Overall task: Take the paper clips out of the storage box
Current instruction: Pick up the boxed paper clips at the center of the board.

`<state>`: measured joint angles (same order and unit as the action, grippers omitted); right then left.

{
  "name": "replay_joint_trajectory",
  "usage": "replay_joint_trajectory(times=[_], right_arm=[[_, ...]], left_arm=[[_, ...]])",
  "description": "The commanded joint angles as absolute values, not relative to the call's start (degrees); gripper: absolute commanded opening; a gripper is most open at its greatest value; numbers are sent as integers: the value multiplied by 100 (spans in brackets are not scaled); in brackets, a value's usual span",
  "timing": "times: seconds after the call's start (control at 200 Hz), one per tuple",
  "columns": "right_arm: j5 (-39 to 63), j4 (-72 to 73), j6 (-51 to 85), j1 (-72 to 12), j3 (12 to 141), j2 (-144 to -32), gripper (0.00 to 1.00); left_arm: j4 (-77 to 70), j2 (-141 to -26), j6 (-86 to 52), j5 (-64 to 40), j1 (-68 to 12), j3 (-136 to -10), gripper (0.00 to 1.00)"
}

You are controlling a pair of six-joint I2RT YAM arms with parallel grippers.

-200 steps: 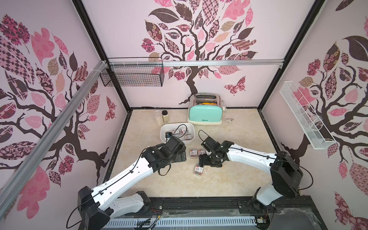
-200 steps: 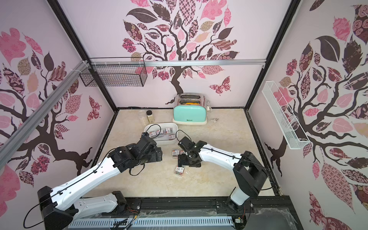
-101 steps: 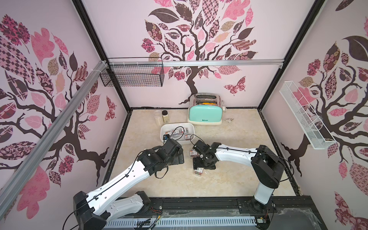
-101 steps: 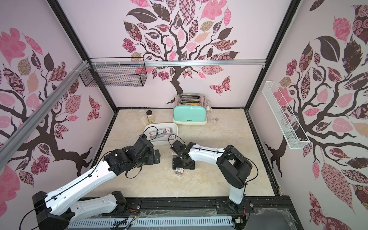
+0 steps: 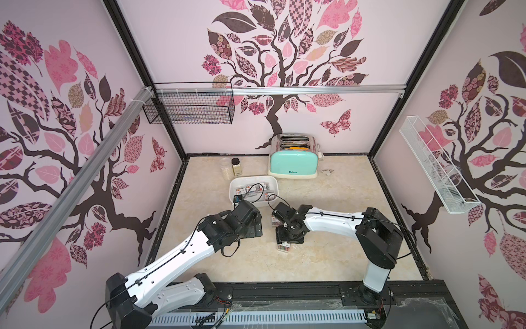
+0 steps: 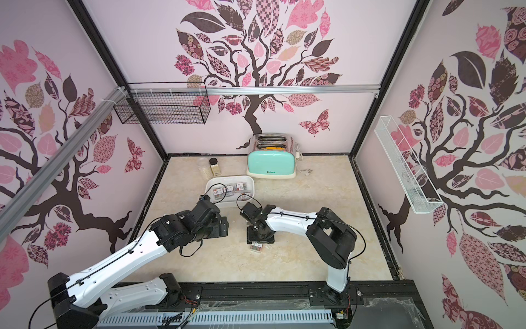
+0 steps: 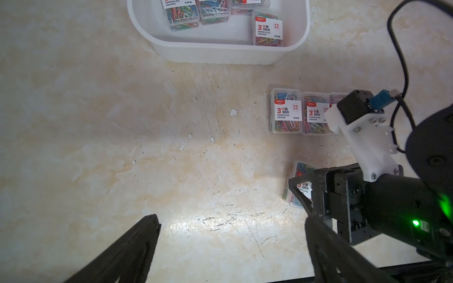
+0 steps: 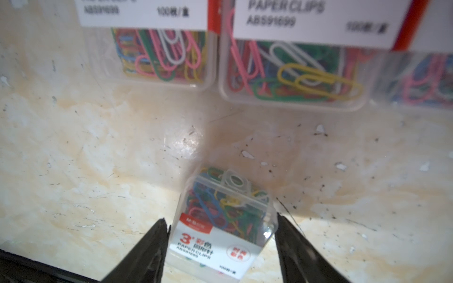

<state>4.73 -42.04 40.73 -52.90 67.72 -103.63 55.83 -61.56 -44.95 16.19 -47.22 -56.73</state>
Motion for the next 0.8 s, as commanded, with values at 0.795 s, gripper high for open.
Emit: replay_joint_trajectory(times=[0.795], right_arm=[[-444, -5386, 3277, -5372, 7468, -9772, 44]], left_arm=[[5370, -6244, -4339, 1626, -4707, -5786, 98]])
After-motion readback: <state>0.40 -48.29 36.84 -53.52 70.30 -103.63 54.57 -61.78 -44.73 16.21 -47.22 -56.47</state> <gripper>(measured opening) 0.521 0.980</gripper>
